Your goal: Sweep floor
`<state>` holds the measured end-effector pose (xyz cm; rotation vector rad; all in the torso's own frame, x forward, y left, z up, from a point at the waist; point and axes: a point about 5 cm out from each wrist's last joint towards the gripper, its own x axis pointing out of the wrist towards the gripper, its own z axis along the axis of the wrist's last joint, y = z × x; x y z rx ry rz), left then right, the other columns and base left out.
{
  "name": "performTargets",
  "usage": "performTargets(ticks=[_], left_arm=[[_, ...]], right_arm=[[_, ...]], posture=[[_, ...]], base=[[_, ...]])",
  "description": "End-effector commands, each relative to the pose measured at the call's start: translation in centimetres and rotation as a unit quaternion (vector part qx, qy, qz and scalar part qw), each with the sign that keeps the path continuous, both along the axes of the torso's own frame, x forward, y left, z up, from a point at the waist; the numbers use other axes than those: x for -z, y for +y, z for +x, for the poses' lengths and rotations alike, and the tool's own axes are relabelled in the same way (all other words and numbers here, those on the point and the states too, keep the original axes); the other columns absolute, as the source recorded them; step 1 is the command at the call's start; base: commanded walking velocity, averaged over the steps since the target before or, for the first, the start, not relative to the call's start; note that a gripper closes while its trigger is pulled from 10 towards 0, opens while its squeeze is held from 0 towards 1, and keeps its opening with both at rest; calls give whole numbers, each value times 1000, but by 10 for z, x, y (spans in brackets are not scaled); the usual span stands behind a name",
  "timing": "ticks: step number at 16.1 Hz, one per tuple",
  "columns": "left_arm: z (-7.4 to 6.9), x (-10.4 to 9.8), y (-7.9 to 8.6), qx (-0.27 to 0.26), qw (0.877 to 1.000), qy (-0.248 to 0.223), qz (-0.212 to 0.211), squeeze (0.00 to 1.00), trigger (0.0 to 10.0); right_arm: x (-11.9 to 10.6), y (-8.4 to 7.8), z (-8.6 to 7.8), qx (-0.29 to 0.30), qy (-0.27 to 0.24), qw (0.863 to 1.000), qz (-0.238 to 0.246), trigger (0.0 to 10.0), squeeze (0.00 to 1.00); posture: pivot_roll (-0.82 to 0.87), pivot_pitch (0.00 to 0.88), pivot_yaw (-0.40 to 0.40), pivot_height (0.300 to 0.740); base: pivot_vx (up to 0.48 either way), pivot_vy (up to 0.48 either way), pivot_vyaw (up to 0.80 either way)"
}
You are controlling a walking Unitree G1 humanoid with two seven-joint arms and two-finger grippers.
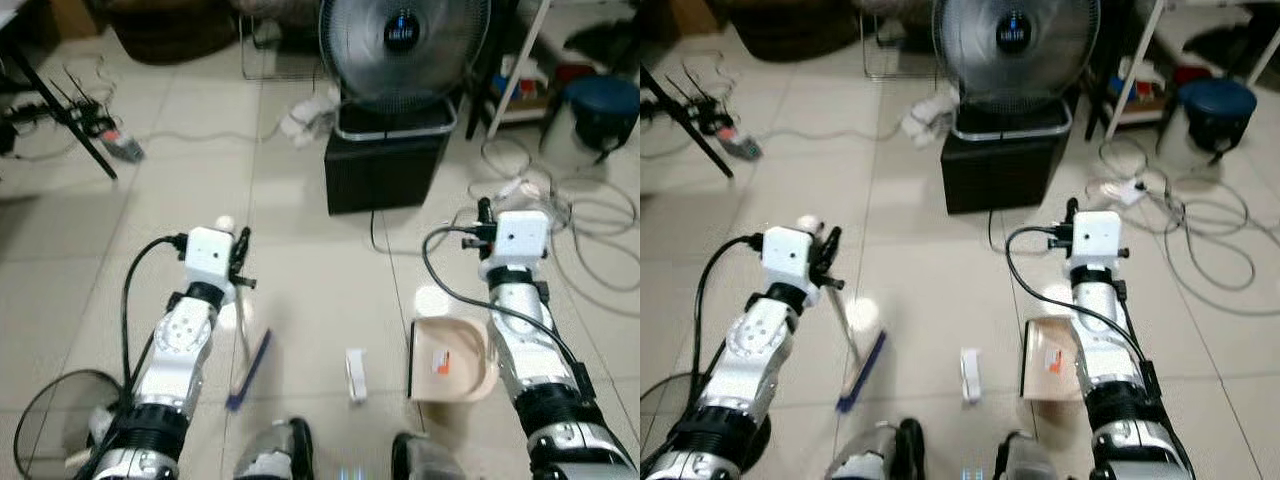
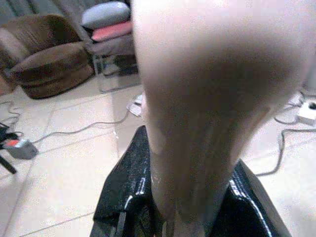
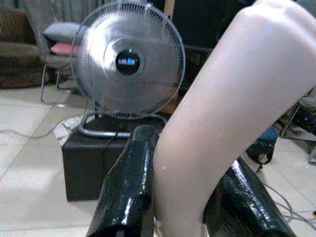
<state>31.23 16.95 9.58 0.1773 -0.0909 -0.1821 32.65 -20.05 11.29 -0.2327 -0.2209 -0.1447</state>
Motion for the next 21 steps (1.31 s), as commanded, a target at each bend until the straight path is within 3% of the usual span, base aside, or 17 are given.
performTargets(ticks=[1,6,11,15,17,20,21], left_arm=[[2,-3,2,1,1000,-10,10,0,10000],[1,-1,-15,25,1000,-2,8,0,10000],[-7,9,-40,33,999,24,-30,0,10000],[-1,16,-42,-64,987,73,-130,0,10000],[-1,14,-44,-71,983,75,-155,0,10000],[3,3,-50,-74,967,69,-233,0,10000],[7,-6,-53,-61,956,60,-282,0,10000]], right_arm=[[-3,6,2,-8,-12,1000,-4,10000,0],[-1,36,9,-33,-31,999,18,10000,0],[2,73,8,-69,-38,996,39,10000,0],[16,107,-4,-108,-26,992,52,10000,0],[20,110,-7,-111,-21,992,49,10000,0],[24,108,-9,-105,-14,993,47,10000,0],[25,102,-8,-95,-13,994,48,10000,0]], posture=[[73,321,113,740],[135,359,138,740],[156,366,154,740],[151,365,156,740],[151,362,150,740],[148,355,144,740],[141,346,140,740]], base=[[0,0,0],[0,0,0],[0,0,0],[0,0,0],[0,0,0],[0,0,0],[0,0,0]])
